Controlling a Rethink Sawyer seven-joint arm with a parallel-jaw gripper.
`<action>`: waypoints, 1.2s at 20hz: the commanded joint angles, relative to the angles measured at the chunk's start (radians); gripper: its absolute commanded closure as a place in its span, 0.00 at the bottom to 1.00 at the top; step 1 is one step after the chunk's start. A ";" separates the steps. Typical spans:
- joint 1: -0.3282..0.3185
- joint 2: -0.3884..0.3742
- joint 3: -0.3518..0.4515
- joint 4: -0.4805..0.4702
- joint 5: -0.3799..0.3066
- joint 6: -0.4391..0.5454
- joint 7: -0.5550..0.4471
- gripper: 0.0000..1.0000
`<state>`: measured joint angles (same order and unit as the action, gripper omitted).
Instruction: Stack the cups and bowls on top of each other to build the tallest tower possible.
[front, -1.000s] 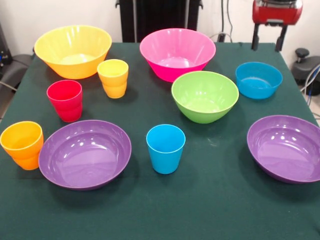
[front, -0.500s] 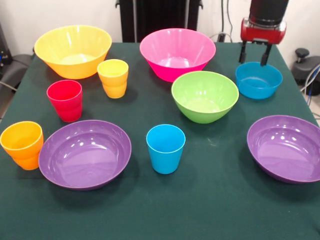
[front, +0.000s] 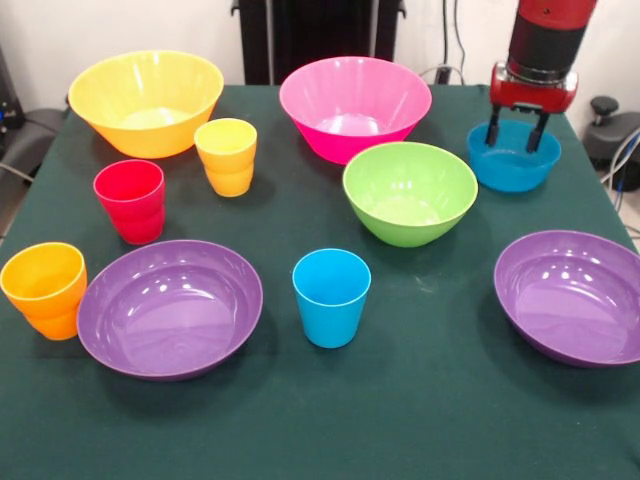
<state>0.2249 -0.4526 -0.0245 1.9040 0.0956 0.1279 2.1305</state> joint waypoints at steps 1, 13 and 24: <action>0.029 0.051 0.028 -0.125 0.079 -0.009 0.175 0.00; 0.013 0.009 0.033 -0.090 0.093 0.021 0.152 0.00; -0.019 -0.110 0.032 -0.071 0.087 0.197 0.114 0.00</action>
<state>0.2340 -0.5029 -0.0420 1.8702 0.1463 0.1637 2.1305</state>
